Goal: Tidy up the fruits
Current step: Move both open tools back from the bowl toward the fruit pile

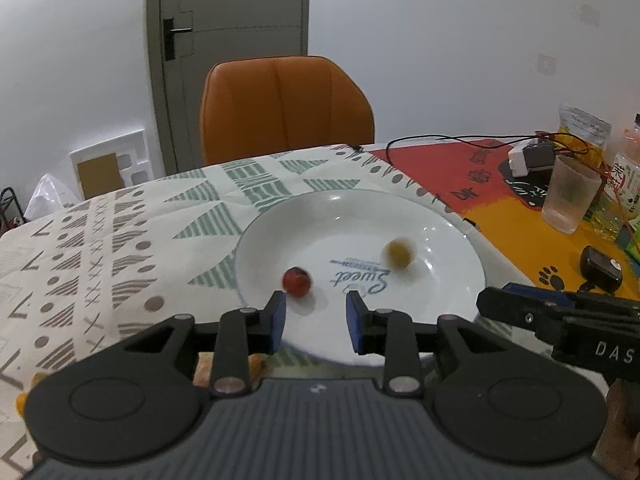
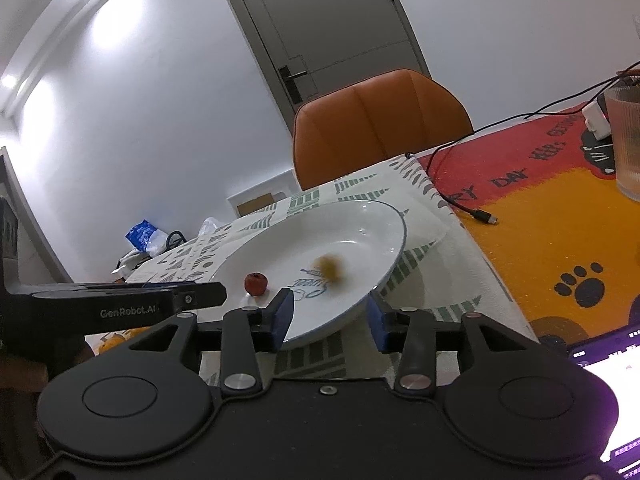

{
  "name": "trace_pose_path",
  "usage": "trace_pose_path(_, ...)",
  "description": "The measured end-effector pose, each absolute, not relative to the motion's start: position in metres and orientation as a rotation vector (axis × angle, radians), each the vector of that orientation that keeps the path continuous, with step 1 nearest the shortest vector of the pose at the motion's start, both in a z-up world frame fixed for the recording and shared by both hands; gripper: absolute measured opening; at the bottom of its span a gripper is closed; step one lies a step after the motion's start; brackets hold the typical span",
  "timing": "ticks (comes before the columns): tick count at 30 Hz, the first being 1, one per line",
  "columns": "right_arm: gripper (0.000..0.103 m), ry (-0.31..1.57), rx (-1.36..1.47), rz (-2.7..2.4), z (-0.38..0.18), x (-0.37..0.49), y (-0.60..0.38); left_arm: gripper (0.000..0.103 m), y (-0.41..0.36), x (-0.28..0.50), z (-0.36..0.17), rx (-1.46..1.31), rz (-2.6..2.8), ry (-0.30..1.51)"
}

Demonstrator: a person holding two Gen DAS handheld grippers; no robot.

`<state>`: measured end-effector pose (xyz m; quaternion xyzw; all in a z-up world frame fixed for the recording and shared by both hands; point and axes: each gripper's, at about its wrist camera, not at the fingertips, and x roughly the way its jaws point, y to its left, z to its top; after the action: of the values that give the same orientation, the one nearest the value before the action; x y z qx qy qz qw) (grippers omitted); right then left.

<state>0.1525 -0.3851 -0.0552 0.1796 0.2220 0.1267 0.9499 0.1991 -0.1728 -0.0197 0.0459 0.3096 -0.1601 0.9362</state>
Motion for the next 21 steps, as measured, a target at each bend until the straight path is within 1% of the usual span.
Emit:
trace_pose_path(4, 0.051, 0.447, 0.359, 0.262, -0.055, 0.15, -0.38, 0.042, -0.159, 0.192, -0.021, 0.087, -0.289, 0.641)
trace_pose_path(6, 0.057, 0.444, 0.356, 0.264, -0.054, 0.149, -0.377, 0.052, -0.153, 0.189, -0.02, 0.08, -0.268, 0.644)
trace_pose_path(7, 0.059, 0.443, 0.355, 0.265, -0.053, 0.148, -0.376, 0.054, -0.149, 0.188, -0.02, 0.075, -0.257, 0.643)
trace_pose_path(9, 0.069, 0.439, 0.349, 0.265, -0.053, 0.148, -0.372, 0.061, -0.14, 0.185, -0.019, 0.065, -0.232, 0.642)
trace_pose_path(10, 0.072, 0.438, 0.345, 0.266, -0.052, 0.148, -0.37, 0.063, -0.135, 0.183, -0.018, 0.058, -0.218, 0.643)
trace_pose_path(12, 0.082, 0.433, 0.336, 0.269, -0.051, 0.147, -0.366, 0.071, -0.127, 0.179, -0.018, 0.044, -0.192, 0.641)
trace_pose_path(13, 0.084, 0.428, 0.335, 0.273, -0.05, 0.146, -0.365, 0.072, -0.122, 0.178, -0.018, 0.038, -0.179, 0.639)
trace_pose_path(15, 0.095, 0.422, 0.337, 0.284, -0.048, 0.146, -0.362, 0.076, -0.114, 0.174, -0.018, 0.028, -0.151, 0.636)
trace_pose_path(18, 0.101, 0.411, 0.336, 0.297, -0.046, 0.145, -0.356, 0.079, -0.102, 0.169, -0.017, 0.019, -0.119, 0.631)
trace_pose_path(21, 0.103, 0.407, 0.337, 0.315, -0.045, 0.144, -0.35, 0.082, -0.091, 0.162, -0.016, 0.01, -0.092, 0.622)
